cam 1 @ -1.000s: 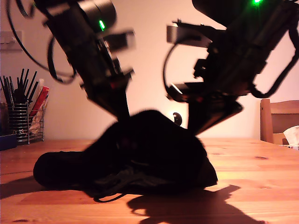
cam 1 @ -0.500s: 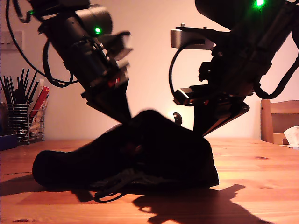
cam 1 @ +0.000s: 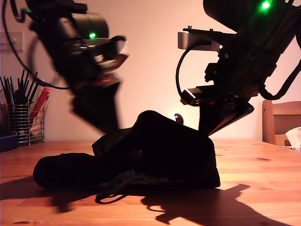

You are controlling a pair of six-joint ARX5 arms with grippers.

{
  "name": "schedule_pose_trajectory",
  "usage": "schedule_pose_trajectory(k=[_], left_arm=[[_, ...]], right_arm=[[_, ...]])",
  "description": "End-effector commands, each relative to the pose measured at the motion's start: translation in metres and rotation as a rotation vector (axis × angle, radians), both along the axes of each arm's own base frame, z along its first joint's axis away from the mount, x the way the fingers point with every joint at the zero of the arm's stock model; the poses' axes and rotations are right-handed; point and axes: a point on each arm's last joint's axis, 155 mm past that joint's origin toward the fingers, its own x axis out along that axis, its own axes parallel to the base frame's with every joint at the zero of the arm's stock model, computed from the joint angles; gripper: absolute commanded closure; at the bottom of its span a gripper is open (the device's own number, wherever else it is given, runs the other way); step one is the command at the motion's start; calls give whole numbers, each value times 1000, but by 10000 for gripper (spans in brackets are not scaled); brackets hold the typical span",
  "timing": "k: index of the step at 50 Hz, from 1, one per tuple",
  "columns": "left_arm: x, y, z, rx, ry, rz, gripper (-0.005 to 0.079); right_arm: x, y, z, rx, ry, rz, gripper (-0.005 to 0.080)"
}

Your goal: Fold the shorts in front of you. After folding it, place it to the right side.

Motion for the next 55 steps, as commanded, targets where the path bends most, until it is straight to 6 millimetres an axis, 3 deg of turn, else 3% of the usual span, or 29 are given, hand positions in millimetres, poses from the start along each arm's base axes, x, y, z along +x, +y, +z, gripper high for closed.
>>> schedule_pose_trajectory(k=[1,10,13,18,23,30,37,48,55], left_arm=[[-4,6,3,26,-18,-48,476],[-17,27,-6,136,12,-72,516],[-25,34,-10,166,46,-71,582],[-44,44,-11,177,130,-67,774],[-47,38,-2,99,124,-45,762],[-29,28,23,-16,-54,27,762],[-25,32,43,-110,-245,62,762],[-24,51,54,-195,-558,111,762],[-26,66,42,-159,-663,105,762]], right_arm=[[3,3,3,12,-9,5,765],[6,4,7,29,-22,8,765],[7,5,8,26,-31,15,765],[10,4,10,31,-39,12,765],[10,5,10,42,-34,18,765],[10,4,9,42,-27,17,765],[9,4,8,44,-23,21,765],[9,5,8,45,-23,22,765],[9,5,8,45,-23,22,765]])
